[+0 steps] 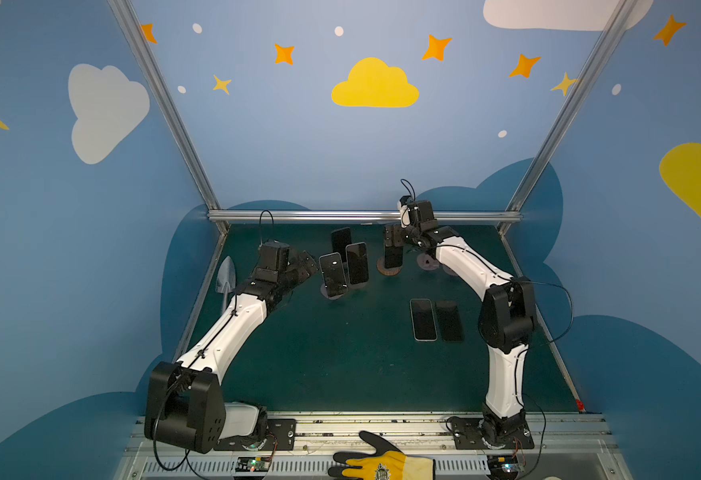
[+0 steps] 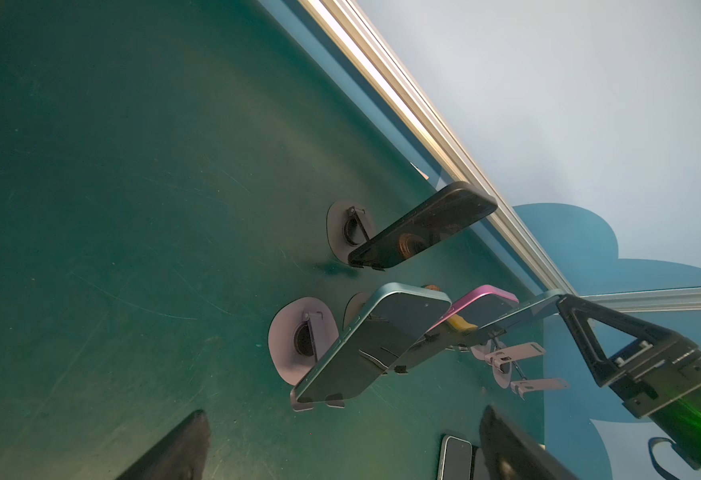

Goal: Remove the phone from the phone stand
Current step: 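Lower the open right gripper and close it on the phone's top edge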

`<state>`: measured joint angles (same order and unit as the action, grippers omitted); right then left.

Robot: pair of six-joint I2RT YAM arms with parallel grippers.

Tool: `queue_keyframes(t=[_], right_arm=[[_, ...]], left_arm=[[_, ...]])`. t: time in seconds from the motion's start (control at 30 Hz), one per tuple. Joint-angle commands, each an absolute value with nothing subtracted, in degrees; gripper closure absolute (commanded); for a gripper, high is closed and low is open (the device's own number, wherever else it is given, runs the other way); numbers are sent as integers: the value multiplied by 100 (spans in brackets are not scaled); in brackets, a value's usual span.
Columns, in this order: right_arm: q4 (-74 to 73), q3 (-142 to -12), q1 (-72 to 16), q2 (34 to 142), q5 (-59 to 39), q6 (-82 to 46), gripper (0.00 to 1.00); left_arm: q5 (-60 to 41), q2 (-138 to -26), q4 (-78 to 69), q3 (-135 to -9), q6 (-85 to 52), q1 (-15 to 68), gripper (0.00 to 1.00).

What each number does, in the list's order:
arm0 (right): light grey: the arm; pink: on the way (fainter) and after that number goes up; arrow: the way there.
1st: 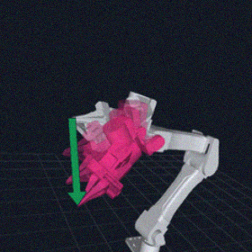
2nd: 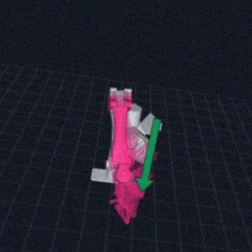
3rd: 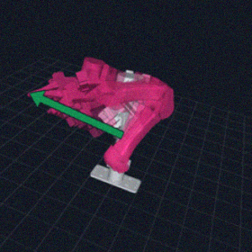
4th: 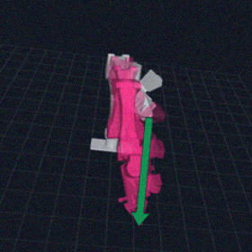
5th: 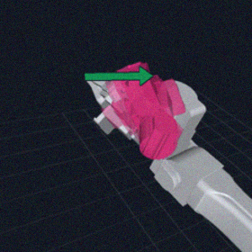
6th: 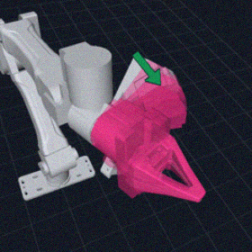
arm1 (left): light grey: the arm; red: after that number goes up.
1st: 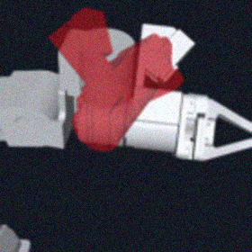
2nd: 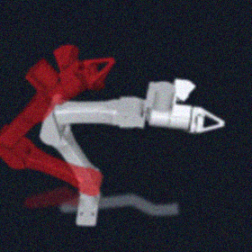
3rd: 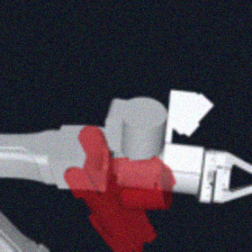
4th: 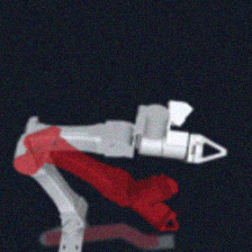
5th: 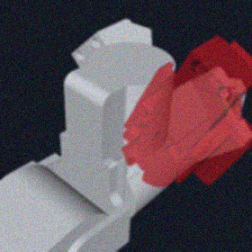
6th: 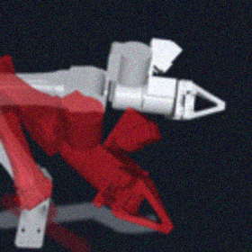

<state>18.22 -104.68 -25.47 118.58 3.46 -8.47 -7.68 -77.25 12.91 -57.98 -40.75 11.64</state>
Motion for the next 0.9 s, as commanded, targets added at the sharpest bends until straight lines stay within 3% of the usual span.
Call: queue_keyframes(t=[0.0,0.47,0.87], right_arm=[[1787,-10791,-2545,12070,294,-725,3],[1620,-10811,-2563,12370,299,-722,5],[1386,-10767,-2560,12497,352,-939,13]], left_arm=[[-848,-7656,1244,-5915,-4020,1145,0],[-948,-7703,1195,-5906,-4131,1134,0],[-1009,-7665,1124,-5880,-4179,1116,0]])
